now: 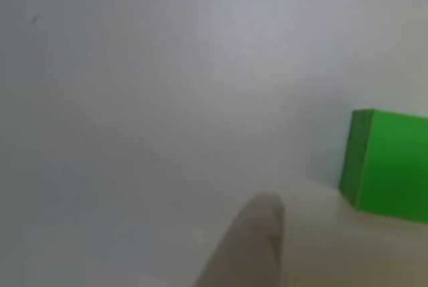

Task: Pick up green cube and drop it in the blue box

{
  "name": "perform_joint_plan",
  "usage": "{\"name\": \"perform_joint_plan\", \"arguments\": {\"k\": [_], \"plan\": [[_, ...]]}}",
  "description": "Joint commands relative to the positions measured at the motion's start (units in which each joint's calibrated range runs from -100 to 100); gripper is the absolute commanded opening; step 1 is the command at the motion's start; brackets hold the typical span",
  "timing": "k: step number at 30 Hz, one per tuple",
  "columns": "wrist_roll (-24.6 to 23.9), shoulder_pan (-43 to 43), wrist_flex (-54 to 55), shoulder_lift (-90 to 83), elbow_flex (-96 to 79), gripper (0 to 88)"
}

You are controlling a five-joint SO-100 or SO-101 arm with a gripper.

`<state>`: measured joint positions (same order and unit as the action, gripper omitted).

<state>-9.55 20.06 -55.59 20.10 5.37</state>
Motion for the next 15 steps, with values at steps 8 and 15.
{"name": "perform_joint_plan", "arguments": {"k": [8, 15], "plan": [[0.1, -3.1, -0.2, 2.8, 3.9, 26.8], [-0.3, -3.1, 0.4, 3.0, 3.9, 26.8]]}}
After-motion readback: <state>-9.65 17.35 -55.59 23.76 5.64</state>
